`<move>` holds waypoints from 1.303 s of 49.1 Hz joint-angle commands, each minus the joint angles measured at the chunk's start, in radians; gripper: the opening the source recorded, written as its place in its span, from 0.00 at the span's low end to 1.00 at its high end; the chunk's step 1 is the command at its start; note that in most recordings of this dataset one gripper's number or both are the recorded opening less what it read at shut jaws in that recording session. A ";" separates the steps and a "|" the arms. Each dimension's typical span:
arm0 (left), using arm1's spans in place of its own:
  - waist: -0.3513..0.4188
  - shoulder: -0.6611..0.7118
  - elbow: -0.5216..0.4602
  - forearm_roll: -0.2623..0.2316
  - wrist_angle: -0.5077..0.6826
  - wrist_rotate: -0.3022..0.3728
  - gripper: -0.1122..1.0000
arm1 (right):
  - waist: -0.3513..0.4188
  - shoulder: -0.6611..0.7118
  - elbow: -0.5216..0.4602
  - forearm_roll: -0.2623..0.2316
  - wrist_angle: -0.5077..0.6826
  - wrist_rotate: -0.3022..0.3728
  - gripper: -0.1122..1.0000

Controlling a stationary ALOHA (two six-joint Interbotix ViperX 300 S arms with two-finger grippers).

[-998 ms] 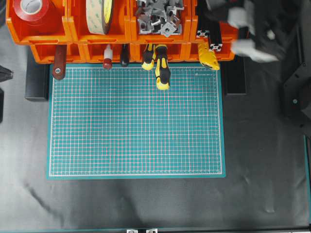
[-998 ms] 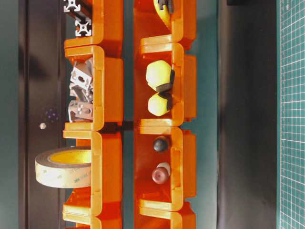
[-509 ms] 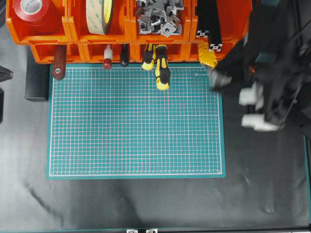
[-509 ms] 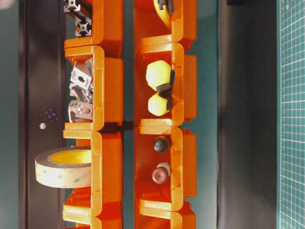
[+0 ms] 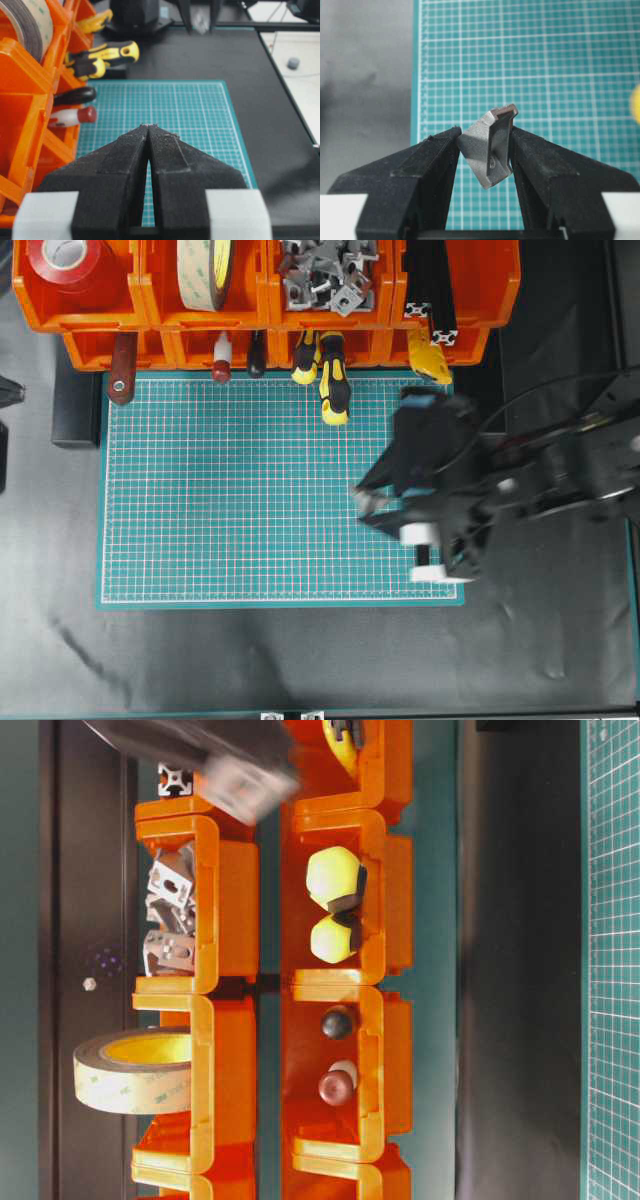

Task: Pick corner brachets from container rack with right arm.
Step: 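Hold the bracket above the green cutting mat with the right gripper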

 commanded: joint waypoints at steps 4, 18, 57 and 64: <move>0.005 0.009 -0.031 0.003 -0.006 -0.003 0.10 | -0.006 0.091 -0.018 -0.005 -0.091 0.000 0.38; 0.002 0.011 -0.028 0.002 -0.005 -0.002 0.10 | -0.025 0.233 -0.092 -0.005 -0.158 0.000 0.38; 0.002 0.008 -0.026 0.002 -0.005 -0.002 0.10 | -0.035 0.253 -0.103 0.009 -0.149 0.005 0.39; 0.002 0.006 -0.026 0.002 -0.005 -0.003 0.10 | -0.035 0.253 -0.104 0.014 -0.153 0.014 0.52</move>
